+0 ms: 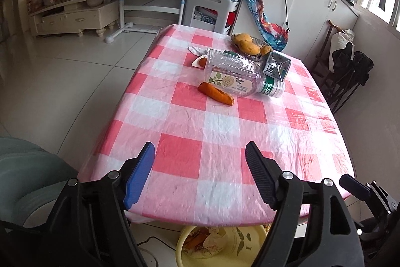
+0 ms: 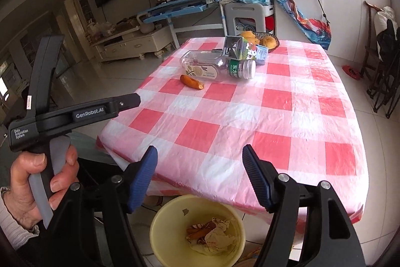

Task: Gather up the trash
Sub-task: 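Move both tools back over the table toward the remaining peel, then grasp the clear plastic bottle with the right gripper while the left gripper grasps an orange peel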

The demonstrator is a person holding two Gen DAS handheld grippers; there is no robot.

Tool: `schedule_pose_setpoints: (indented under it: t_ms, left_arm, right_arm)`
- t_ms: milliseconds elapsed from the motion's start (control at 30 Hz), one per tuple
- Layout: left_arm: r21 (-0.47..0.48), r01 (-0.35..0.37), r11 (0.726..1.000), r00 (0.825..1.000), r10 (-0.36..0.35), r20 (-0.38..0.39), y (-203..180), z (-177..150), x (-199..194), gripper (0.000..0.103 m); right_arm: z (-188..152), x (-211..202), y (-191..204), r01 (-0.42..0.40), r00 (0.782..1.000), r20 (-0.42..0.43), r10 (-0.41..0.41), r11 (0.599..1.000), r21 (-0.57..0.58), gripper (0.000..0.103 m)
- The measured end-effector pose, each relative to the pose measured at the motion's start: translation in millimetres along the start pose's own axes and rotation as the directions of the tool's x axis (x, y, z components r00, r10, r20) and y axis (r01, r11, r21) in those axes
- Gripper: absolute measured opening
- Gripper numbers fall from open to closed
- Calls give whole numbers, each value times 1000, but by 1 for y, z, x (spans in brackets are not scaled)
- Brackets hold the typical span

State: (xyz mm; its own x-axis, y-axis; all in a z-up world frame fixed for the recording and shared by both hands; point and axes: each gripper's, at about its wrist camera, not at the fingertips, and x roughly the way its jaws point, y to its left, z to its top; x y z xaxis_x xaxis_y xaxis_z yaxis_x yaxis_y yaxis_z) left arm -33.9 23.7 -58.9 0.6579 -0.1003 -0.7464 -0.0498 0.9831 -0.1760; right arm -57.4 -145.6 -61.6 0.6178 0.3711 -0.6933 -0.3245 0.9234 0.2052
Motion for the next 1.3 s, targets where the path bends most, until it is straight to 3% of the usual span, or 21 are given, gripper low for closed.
schedule_pose_setpoints:
  t_ms: [133,400,800,933,1133,1300]
  left_arm:
    - [-17,-15,1000,1000,15,-18,-2,15,26,72]
    - [-50,-34,998,997,31,-73,-12,46,88,72]
    - [1,-85,996,988,85,-128,-28,78,155,72]
    - [55,-133,990,983,139,-122,-28,81,162,72]
    - [136,-135,981,979,154,-136,-24,83,164,72]
    - [180,-120,976,977,148,-152,-20,81,159,69]
  right_arm:
    - [20,23,-5,24,999,-43,-28,996,-91,68]
    - [56,65,-34,42,996,-78,-52,992,-122,68]
    - [86,108,-39,-52,993,-117,27,974,-221,68]
    - [96,123,-35,-65,993,-116,33,958,-280,69]
    - [117,129,-34,-76,995,-81,52,940,-332,74]
    - [132,152,-31,-99,989,-140,47,915,-392,74]
